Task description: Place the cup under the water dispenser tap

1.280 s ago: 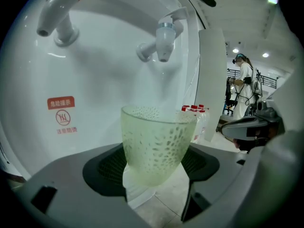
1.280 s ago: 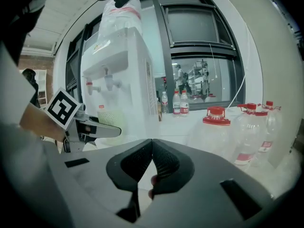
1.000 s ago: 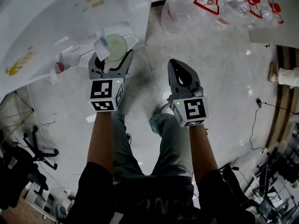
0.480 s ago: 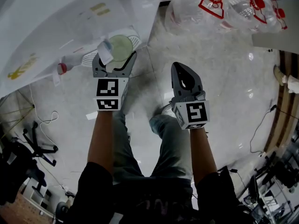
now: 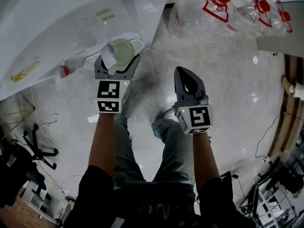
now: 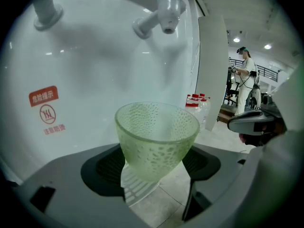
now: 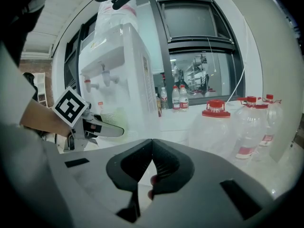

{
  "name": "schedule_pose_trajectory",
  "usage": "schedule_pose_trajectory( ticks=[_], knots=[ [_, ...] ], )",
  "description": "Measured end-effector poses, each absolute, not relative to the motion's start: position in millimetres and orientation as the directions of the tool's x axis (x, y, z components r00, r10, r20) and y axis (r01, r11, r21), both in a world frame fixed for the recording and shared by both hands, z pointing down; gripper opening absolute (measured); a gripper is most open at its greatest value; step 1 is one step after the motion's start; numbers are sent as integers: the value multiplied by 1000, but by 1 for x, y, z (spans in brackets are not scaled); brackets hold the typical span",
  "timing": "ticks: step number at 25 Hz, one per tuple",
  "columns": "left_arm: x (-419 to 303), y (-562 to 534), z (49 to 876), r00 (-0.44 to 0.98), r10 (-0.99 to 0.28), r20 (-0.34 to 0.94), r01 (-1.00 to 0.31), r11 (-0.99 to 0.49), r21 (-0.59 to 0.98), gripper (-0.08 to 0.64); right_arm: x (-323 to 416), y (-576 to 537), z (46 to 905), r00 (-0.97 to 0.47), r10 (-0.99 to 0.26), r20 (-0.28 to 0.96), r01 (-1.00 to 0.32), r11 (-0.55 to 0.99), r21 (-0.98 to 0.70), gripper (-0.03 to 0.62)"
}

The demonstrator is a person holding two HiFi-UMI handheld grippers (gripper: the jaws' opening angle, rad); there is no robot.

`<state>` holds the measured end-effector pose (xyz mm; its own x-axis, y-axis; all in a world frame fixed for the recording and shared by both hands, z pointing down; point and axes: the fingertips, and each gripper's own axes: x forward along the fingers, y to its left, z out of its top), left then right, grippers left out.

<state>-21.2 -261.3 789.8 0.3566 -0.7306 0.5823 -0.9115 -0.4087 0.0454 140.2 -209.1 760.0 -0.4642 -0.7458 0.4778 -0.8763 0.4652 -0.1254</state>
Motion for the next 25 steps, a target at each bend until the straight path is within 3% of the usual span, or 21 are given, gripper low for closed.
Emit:
schedule_pose_trajectory(
  ticks=[25],
  knots=[
    [-50, -210, 781, 328, -728, 602, -934, -344, 92, 410, 129, -181, 735, -446, -746, 495, -887, 445, -128, 15]
  ],
)
